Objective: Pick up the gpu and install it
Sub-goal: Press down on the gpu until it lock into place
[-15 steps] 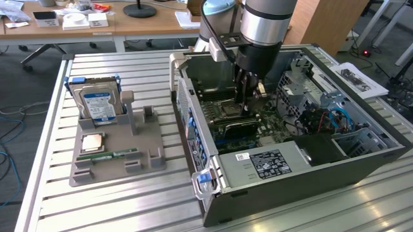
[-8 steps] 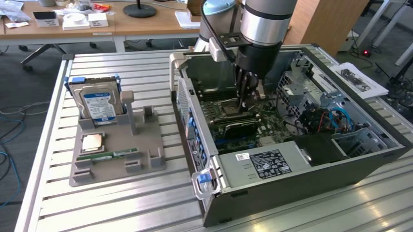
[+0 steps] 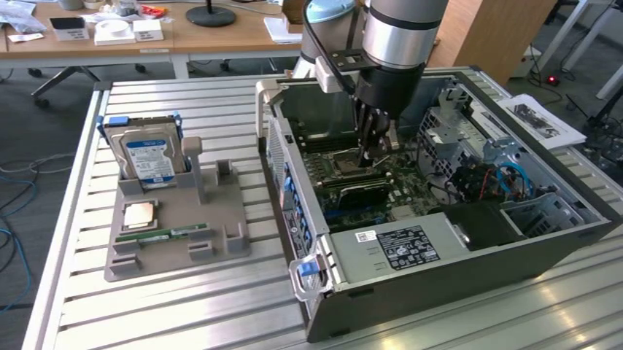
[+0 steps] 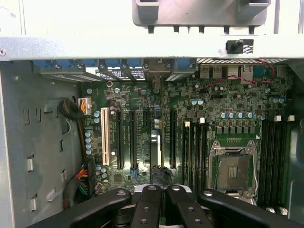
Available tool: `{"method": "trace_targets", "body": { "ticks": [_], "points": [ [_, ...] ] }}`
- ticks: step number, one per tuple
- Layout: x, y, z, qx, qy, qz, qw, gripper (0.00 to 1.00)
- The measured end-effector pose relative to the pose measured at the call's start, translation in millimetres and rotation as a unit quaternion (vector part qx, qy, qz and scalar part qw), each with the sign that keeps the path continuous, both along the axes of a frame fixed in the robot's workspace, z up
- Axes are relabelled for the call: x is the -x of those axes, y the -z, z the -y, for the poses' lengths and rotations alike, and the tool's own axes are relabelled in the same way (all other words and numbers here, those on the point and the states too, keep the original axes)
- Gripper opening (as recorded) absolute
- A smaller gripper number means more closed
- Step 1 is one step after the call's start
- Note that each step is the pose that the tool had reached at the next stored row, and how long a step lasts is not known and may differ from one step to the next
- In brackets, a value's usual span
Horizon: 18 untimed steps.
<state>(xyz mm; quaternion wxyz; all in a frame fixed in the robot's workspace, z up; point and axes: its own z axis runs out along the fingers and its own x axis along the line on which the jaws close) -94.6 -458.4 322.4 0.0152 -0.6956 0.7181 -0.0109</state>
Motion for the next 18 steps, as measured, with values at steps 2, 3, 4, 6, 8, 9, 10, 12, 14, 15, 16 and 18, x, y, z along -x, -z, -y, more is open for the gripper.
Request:
{"method": "trace_targets", "body": {
  "ticks": [2, 3, 4, 6, 8, 9, 10, 12, 14, 15, 16, 18],
  "points": [
    [0.0, 0.0, 0.0, 0.0000, 0.000, 0.0000, 1.0000, 0.11],
    [0.0, 0.0, 0.0, 0.0000, 0.000, 0.0000, 1.0000, 0.11],
    [0.0, 0.0, 0.0, 0.0000, 0.000, 0.0000, 1.0000, 0.11],
    [0.3, 0.1, -1.4, 0.0002, 0.000, -0.0001, 1.0000, 0.11],
    [1.3, 1.1, -4.5, -0.0001, 0.000, 0.0000, 1.0000, 0.11],
    [1.6, 1.6, -6.0, -0.0002, 0.000, 0.0000, 1.0000, 0.11],
    [2.0, 2.3, -7.5, -0.0004, 0.000, 0.0000, 1.0000, 0.11],
    [2.8, 3.8, -9.6, -0.0004, 0.000, -0.0001, 1.0000, 0.11],
    [2.8, 6.6, -9.6, -0.0005, 0.000, 0.0000, 1.0000, 0.11],
    [2.8, 8.4, -9.6, -0.0004, 0.000, -0.0001, 1.0000, 0.11],
    [2.9, 10.2, -9.6, -0.0005, 0.000, 0.0000, 1.0000, 0.11],
    [3.3, 14.0, -9.7, -0.0005, 0.000, 0.0000, 1.0000, 0.11]
  ]
}}
